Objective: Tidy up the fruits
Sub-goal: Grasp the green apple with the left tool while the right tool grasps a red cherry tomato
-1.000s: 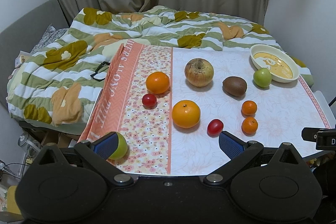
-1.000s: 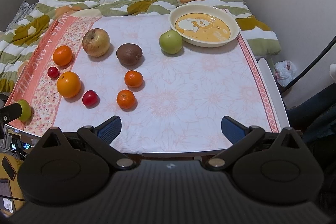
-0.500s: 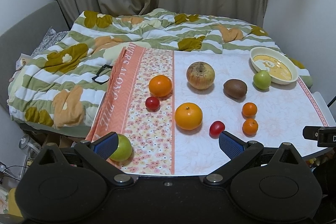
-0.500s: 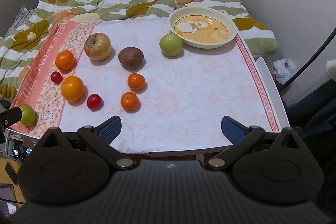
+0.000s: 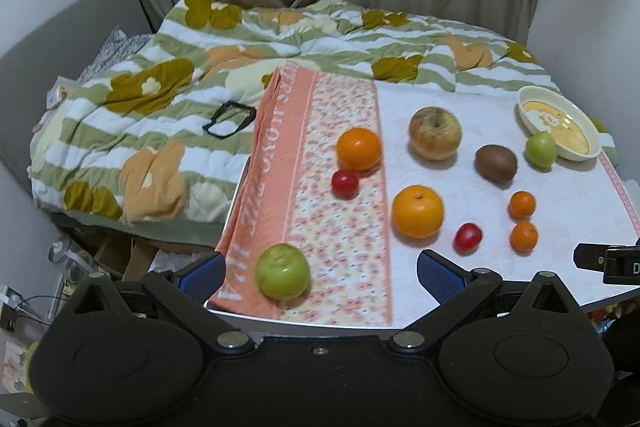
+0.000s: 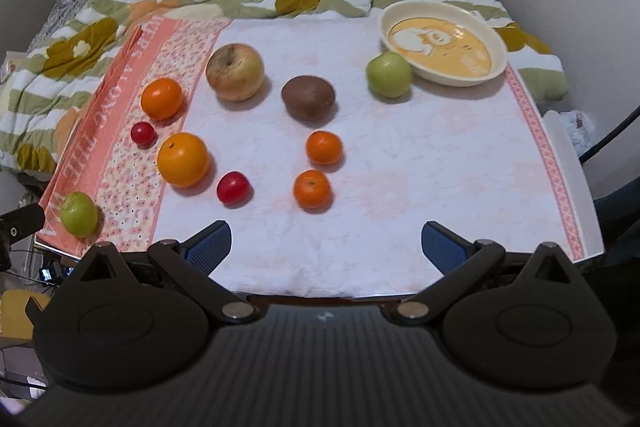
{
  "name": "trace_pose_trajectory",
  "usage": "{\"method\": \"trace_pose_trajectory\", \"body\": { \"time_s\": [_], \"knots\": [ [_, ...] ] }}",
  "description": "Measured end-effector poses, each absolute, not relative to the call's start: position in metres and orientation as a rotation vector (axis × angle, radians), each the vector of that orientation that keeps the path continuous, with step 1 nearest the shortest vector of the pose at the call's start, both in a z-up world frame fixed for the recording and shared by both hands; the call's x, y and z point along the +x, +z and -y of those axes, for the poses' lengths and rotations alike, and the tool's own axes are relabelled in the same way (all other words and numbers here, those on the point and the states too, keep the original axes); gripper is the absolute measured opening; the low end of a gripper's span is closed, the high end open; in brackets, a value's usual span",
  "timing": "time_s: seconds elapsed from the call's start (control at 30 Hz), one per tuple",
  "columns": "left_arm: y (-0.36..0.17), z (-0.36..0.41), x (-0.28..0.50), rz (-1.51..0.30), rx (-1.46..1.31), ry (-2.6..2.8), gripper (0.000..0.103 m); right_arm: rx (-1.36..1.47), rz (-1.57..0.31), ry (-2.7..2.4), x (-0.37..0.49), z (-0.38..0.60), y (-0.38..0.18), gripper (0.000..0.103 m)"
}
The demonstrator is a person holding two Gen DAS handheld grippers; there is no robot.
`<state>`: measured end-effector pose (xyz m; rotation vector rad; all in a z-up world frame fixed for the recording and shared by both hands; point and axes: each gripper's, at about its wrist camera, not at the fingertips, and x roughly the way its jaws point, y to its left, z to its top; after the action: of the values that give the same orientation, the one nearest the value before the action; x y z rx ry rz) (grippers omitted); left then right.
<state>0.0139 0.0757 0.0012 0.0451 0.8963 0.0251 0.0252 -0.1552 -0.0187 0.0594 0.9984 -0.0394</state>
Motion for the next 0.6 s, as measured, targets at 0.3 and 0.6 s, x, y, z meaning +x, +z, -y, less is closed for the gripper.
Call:
{"method": "trace_pose_trajectory", "body": {
  "time_s": [0.3, 0.6],
  "knots": [
    [-0.031, -0.098, 0.035, -0.92, 0.052, 0.037, 0.103, 0.002, -0.976, 0.052, 0.047, 0.121, -0.05, 0.103],
    [-0.067, -0.102, 0.057, -0.947, 0.073, 0.063, 0.101, -0.106, -0.96, 0.204, 0.079, 0.094, -0.078, 0.103]
  ]
}}
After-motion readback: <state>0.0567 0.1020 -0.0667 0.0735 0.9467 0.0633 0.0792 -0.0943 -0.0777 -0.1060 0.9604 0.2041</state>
